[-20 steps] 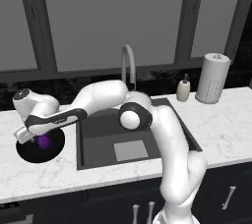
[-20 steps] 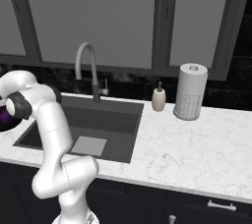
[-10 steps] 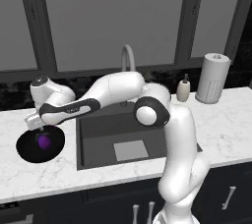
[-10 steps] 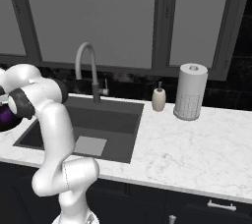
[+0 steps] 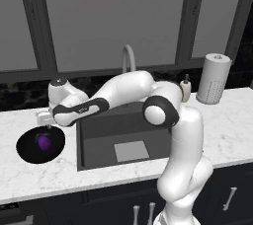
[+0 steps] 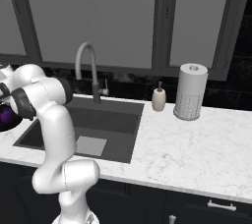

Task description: Pick the eggplant from the sink and place it in the bowl. Then pick the bowl and place it in the microwave. Then close the microwave door and press the start button.

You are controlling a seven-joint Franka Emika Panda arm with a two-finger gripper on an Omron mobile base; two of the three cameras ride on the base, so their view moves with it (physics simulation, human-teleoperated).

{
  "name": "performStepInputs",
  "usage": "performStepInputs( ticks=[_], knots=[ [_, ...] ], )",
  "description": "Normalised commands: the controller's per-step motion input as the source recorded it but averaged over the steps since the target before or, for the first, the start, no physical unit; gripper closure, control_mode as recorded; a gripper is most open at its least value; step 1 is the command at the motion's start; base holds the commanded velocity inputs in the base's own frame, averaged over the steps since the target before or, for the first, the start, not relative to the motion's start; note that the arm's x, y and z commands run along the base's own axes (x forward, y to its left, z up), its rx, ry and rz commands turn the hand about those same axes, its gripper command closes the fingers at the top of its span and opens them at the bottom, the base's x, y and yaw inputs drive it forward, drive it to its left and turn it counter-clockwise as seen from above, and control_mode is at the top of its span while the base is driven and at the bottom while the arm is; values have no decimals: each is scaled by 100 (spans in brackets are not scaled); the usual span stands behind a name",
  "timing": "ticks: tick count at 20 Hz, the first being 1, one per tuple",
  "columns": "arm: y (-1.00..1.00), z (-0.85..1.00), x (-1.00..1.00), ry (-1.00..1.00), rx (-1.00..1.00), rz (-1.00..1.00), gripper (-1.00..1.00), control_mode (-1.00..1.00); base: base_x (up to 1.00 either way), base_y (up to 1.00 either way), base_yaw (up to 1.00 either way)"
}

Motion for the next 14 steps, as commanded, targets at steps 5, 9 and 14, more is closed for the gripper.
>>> performStepInputs(
  ticks=[5, 9, 14],
  knots=[
    [5, -21, 25, 17, 3, -9, -100, -100, 0, 0, 0],
    [3, -25, 39, 16, 2, 0, -100, -100, 0, 0, 0],
    [35, -6, 25, 11, -2, -5, -100, -100, 0, 0, 0]
  ],
)
